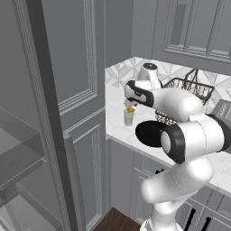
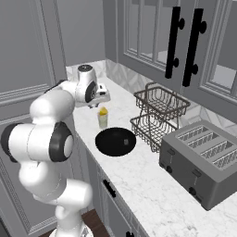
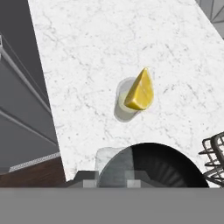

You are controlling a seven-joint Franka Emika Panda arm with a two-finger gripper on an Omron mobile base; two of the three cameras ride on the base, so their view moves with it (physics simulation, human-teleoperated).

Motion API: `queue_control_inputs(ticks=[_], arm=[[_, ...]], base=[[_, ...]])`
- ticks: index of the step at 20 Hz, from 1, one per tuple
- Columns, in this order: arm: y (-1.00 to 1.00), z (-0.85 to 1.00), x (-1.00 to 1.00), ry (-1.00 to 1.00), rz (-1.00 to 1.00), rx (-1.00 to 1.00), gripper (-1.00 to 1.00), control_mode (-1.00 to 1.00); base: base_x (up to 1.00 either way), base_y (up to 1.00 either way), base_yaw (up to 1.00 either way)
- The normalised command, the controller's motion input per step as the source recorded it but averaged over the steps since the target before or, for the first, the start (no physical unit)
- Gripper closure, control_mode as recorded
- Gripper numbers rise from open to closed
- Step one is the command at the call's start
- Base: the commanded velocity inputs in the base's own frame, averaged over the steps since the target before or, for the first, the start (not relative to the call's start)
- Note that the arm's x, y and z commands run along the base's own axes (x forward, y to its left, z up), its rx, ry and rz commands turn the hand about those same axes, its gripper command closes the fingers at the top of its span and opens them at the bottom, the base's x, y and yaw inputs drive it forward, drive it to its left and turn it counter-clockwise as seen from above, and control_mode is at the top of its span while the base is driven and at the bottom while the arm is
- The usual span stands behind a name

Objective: Grab a lemon wedge from the fridge and one ice cube from the ice bowl, and put them in the glass of lemonade.

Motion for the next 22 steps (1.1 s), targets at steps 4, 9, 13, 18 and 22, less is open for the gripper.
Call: queue_control_inputs(ticks=[4, 9, 13, 18, 22], arm=[[0.09, 0.0, 0.3, -0.05, 0.0, 0.0, 1.0, -1.0], [0.0, 0.0, 0.36, 0.0, 0.0, 0.0, 1.0, -1.0], [0.0, -0.05, 0.14, 0.0, 0.0, 0.0, 1.0, -1.0], [0.0, -0.33, 0.23, 0.0, 0.0, 0.0, 1.0, -1.0], [0.0, -0.08, 0.15, 0.0, 0.0, 0.0, 1.0, -1.0]], base=[[0.0, 0.0, 0.0], [0.0, 0.0, 0.0], [0.0, 0.0, 0.0], [0.0, 0.0, 0.0], [0.0, 0.0, 0.0]])
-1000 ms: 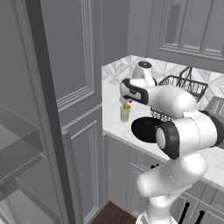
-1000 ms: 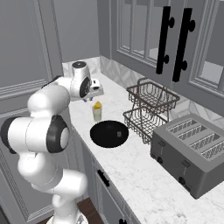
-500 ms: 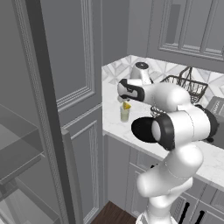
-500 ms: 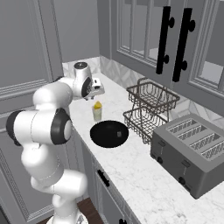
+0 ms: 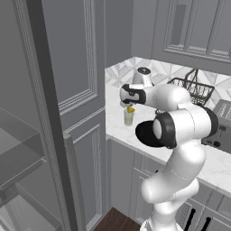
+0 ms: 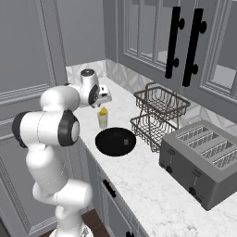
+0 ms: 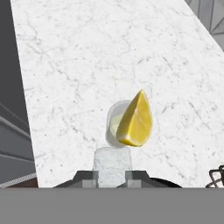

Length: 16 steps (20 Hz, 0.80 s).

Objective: Grab a lemon wedge from the fridge and one ice cube from the ice bowl, and put them in the glass of lemonade.

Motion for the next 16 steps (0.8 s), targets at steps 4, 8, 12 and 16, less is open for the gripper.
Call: queue_control_inputs(ticks=[4, 8, 12, 16], arm=[[0.0, 0.0, 0.18, 0.0, 0.0, 0.0, 1.0, -1.0], [0.0, 0.0, 0.17, 0.0, 0.0, 0.0, 1.0, -1.0], [0.0, 0.0, 0.14, 0.0, 0.0, 0.0, 1.0, -1.0], [0.0, 0.0, 0.17, 0.0, 0.0, 0.0, 1.0, -1.0]], base=[[0.0, 0.0, 0.0], [0.0, 0.0, 0.0], [0.0, 0.0, 0.0], [0.0, 0.0, 0.0]])
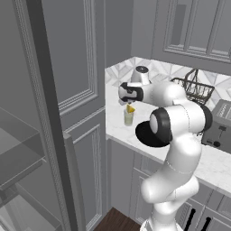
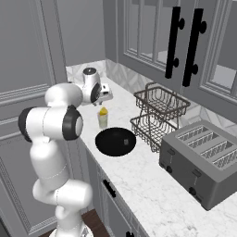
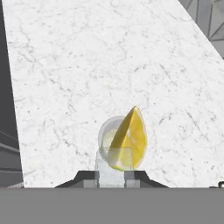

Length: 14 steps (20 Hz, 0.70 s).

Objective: Grab a lemon wedge from the fridge and one ice cube from the ice bowl, and put them in the glass of lemonade.

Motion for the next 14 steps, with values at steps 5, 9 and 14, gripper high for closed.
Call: queue_control_inputs(ticks=[5, 9, 14], arm=[[0.0, 0.0, 0.03, 0.0, 0.0, 0.0, 1.0, -1.0], [0.0, 0.0, 0.2, 0.0, 0.0, 0.0, 1.0, -1.0], [0.0, -0.02, 0.09, 0.0, 0.0, 0.0, 1.0, -1.0]], base=[[0.0, 0.0, 0.0], [0.0, 0.0, 0.0], [0.0, 0.0, 0.0]])
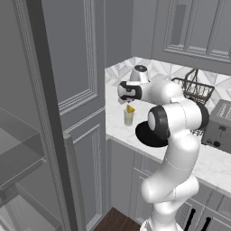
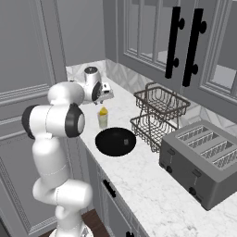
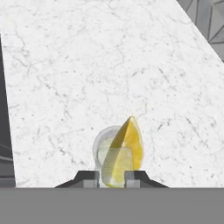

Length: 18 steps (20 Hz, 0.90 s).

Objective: Grab a lemon wedge from the fridge and one ice cube from the ice bowl, and put them in the glass of lemonade.

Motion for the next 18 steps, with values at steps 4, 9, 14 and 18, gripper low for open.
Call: queue_control_inputs(ticks=[4, 9, 14, 18], arm=[[0.0, -0.05, 0.0, 0.08, 0.0, 0.0, 1.0, -1.0], [0.0, 0.0, 0.01, 0.09, 0.0, 0.0, 1.0, -1.0], [0.0, 0.0, 0.16, 0.07, 0.0, 0.0, 1.0, -1.0], [0.0, 0.0, 0.14, 0.08, 0.0, 0.0, 1.0, -1.0]], base=[[0.0, 0.0, 0.0], [0.0, 0.0, 0.0], [0.0, 0.0, 0.0], [0.0, 0.0, 0.0]])
